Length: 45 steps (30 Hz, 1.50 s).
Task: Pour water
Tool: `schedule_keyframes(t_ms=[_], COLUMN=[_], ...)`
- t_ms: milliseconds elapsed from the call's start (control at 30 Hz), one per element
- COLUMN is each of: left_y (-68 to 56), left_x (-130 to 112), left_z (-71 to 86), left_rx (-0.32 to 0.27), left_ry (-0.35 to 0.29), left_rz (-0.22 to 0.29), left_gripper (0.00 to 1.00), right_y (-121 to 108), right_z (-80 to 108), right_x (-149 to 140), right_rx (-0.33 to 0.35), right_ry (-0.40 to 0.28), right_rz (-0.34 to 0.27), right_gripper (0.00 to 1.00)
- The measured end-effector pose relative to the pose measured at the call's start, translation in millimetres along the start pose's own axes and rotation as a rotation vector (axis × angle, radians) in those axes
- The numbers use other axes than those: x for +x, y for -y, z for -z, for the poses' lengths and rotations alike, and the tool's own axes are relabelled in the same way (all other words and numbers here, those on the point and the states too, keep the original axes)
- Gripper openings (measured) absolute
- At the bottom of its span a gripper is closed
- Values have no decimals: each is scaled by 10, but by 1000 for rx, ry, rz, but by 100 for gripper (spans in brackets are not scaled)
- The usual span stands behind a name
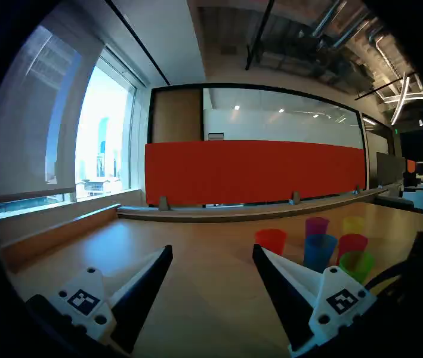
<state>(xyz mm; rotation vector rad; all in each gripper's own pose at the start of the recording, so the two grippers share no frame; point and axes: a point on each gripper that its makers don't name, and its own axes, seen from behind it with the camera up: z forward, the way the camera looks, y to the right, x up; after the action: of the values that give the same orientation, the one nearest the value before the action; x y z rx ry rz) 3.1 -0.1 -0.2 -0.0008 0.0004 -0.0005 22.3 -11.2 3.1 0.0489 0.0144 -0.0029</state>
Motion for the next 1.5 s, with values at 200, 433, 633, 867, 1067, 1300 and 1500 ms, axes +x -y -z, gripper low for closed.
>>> schedule_keyframes(t_ms=[200,433,633,867,1067,1300,1500], left_y=[5,33,-7,-70,-75,-108,-167], left_x=[180,414,693,1102,1404,1621,1632], left_z=[-1,-39,-115,-202,-263,-328,-387], left_rx=[-11,-15,-25,-43,-60,-90,-110], left_ry=[2,4,-1,-17,-9,19,59], left_rz=[15,12,9,25,48,43,47], left_gripper=[100,100,100,100,100,100,100], right_y=[47,115,236,358,384,385,383], right_z=[-1,-19,-57,-128,-205,-265,-284], right_x=[153,360,557,780,959,1165,1237], right_rx=[20,41,75,108,114,122,135], right_ry=[16,36,50,51,65,79,89], right_rz=[24,41,50,68,57,30,-2], right_gripper=[99,99,99,99,99,99,99])
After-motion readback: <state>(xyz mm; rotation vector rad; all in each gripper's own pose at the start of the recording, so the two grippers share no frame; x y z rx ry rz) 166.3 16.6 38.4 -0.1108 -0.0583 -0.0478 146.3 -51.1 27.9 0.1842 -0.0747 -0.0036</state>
